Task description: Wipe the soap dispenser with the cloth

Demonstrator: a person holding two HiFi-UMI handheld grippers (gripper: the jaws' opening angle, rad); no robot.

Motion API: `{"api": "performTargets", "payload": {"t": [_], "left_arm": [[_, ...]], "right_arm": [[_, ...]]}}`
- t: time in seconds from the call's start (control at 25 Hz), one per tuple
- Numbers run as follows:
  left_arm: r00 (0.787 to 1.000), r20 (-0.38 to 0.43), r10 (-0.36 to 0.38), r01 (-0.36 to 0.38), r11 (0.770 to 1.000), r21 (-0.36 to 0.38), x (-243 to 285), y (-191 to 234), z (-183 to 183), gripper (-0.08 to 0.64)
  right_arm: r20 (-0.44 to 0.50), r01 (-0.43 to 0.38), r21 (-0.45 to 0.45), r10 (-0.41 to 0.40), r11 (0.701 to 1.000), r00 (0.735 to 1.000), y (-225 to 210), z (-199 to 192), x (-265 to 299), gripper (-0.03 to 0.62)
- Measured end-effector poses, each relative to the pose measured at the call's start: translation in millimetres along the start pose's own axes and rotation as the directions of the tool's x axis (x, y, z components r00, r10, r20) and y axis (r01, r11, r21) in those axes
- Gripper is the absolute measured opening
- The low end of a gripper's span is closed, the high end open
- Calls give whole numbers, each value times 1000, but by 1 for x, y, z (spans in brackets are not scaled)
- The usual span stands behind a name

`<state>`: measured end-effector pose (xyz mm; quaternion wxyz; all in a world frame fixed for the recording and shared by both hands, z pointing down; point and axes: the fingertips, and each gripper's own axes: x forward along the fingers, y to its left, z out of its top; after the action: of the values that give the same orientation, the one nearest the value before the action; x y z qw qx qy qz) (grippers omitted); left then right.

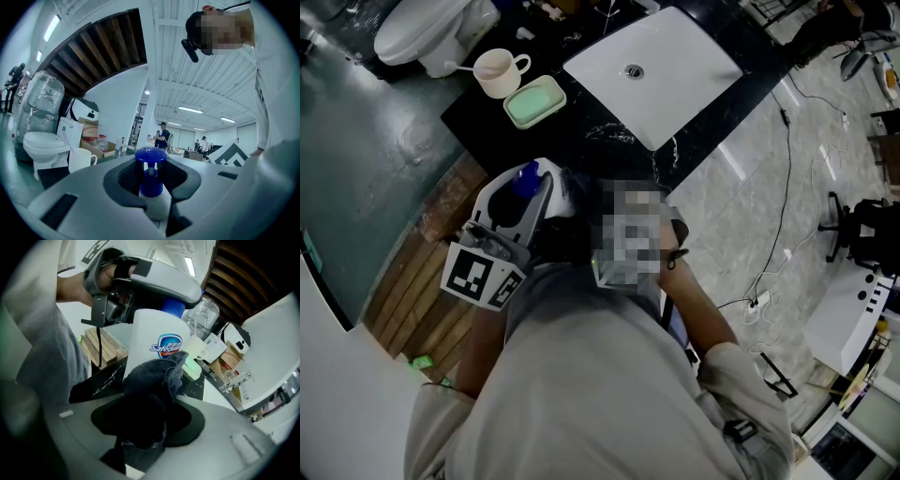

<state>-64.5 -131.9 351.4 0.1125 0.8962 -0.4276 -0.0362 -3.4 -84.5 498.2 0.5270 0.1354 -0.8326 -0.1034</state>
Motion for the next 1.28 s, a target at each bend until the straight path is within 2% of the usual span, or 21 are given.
{"api": "performTargets", "payload": {"t": [1.28], "left_arm": [[1000, 1, -4, 4, 1000, -3, 0, 1, 0, 84]], "right_arm": [[85, -21, 44, 17, 999, 996, -1, 22, -26, 192]]}}
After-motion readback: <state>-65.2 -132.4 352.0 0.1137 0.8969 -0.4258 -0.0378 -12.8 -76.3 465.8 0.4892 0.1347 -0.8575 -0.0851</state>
